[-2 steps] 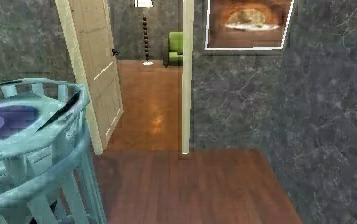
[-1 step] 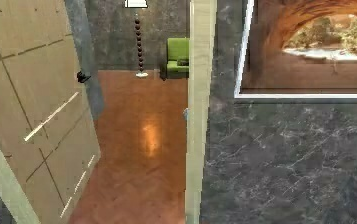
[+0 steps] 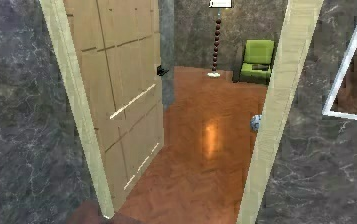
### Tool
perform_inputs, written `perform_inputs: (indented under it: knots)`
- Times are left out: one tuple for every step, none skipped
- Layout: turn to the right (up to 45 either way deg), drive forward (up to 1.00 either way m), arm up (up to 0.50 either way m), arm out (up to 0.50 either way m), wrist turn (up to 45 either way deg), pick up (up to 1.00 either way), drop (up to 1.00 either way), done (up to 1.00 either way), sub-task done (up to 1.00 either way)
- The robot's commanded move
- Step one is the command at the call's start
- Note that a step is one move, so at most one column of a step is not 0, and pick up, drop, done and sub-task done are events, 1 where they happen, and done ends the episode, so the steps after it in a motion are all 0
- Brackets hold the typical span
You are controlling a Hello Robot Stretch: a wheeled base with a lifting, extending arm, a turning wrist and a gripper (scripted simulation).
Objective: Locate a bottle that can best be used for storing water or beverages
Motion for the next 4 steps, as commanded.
perform_inputs:
  knots:
    - [0.0,0.05,0.00,0.00,0.0,0.00,0.00,0.00,0.00]
    - [-3.0,0.00,0.00,0.00,0.0,0.00,0.00,0.00,0.00]
    - [0.0,0.65,0.00,0.00,0.0,0.00,0.00,0.00,0.00]
    - [15.0,0.00,0.00,0.00,0.0,0.00,0.00,0.00,0.00]
